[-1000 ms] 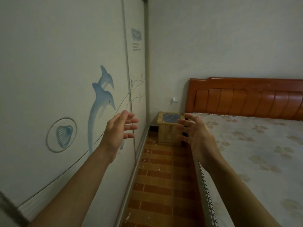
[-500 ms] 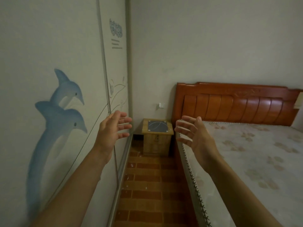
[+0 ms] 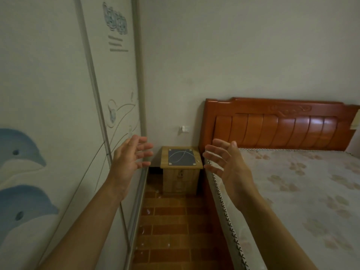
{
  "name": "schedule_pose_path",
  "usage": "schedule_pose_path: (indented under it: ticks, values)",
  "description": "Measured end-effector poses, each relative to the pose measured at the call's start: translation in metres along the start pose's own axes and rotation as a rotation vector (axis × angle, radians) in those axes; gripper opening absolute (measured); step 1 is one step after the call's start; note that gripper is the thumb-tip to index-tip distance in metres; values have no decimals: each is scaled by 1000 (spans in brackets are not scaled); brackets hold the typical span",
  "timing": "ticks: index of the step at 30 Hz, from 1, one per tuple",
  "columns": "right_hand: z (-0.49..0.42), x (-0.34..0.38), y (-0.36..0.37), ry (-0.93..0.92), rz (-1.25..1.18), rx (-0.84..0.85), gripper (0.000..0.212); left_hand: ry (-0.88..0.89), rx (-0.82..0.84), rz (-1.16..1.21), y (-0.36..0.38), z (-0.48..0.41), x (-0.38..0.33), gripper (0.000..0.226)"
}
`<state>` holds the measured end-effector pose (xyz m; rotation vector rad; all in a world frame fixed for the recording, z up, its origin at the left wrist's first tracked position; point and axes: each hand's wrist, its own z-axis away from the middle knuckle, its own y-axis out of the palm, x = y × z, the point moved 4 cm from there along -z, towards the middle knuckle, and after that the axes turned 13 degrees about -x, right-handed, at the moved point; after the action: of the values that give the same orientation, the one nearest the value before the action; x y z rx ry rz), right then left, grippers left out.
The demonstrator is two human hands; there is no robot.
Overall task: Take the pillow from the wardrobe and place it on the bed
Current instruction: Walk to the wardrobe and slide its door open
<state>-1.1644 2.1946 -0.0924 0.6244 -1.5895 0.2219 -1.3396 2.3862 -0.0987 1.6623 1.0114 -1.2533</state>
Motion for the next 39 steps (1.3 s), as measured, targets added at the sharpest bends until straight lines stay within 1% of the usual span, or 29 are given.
schedule_pose_path:
  ticks: [5,6,10,18,20,24,28,32,39]
  values:
    - [-89,-28,8,8,-52,6,63,-16,-15,-32,52,-74,26,43]
    - [-121,-30,10,-11,-69,22,62,-6,-20,-21,69,-98,28,43]
    - [-198,-32,14,5,-84,27,63,-19,-44,-3,102,-151,32,43]
    - [-323,-52,38,18,-74,59,63,-8,-114,-17,143,-257,47,43]
    - [-353,-62,50,35,-78,67,60,-16,-133,-15,149,-284,59,44]
    - [-416,-83,79,35,-54,79,48,-18,-147,-7,161,-347,85,44]
    - [-475,-95,119,9,-53,117,58,-6,-168,58,167,-418,99,43]
    - [-534,-107,157,0,-24,145,61,-12,-211,109,172,-484,104,42]
    - [-625,-127,211,-1,-38,187,66,13,-196,35,190,-573,110,45]
